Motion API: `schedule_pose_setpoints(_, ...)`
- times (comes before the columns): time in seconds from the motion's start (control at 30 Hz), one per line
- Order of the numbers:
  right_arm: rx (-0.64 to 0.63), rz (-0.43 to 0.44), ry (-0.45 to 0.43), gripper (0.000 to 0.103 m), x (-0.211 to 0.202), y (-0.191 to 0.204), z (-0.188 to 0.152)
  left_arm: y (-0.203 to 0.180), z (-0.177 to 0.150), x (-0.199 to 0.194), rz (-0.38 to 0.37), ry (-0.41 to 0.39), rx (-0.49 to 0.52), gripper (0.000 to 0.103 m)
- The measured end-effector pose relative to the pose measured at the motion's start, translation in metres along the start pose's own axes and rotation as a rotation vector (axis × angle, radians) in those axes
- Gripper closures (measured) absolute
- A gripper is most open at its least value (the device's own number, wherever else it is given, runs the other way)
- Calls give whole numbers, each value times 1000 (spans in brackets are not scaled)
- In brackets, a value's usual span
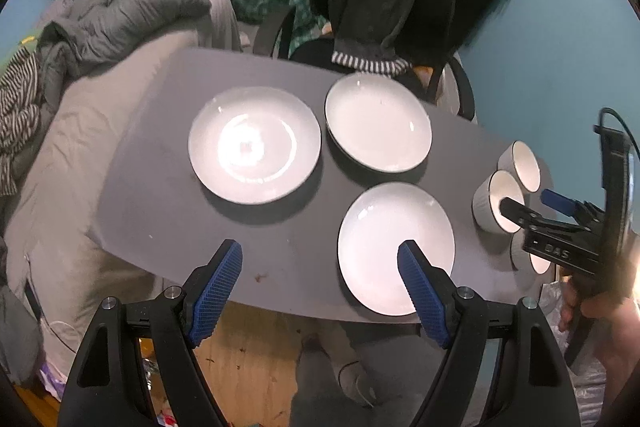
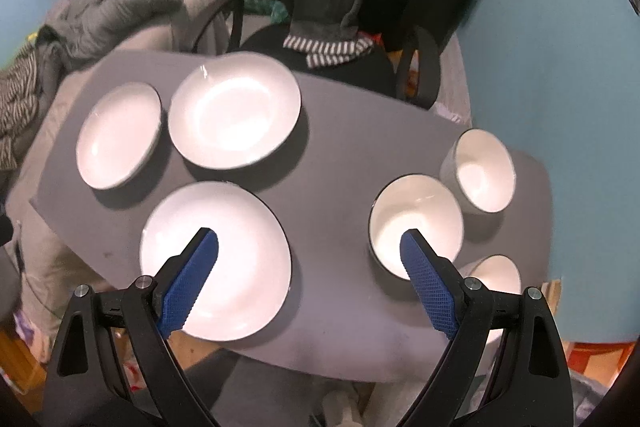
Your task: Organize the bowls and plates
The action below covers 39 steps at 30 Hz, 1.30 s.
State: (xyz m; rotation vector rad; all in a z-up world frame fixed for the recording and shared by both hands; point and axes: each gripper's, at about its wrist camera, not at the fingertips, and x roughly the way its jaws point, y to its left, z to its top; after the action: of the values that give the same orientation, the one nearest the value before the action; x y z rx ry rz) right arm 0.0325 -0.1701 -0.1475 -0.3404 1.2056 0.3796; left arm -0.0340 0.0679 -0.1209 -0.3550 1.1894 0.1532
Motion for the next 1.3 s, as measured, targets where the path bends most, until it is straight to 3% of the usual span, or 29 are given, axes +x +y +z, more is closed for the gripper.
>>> schedule_pose_setpoints(0.17, -20, 10, 37, 12, 35, 3, -4, -5, -7, 29, 14, 44, -1, 22)
schedule_pose_setpoints(0.57, -68, 76, 95, 12, 74, 7, -3, -12, -4, 83, 54, 122, -8, 22)
schedule_pose_setpoints(1.13, -85, 138, 201, 12, 122, 8, -21, -5, -20, 142, 9, 232, -96, 22)
schedule_pose_setpoints(1.3, -93, 156, 234, 20, 136, 10, -27, 7, -28, 150, -20, 269, -137, 22)
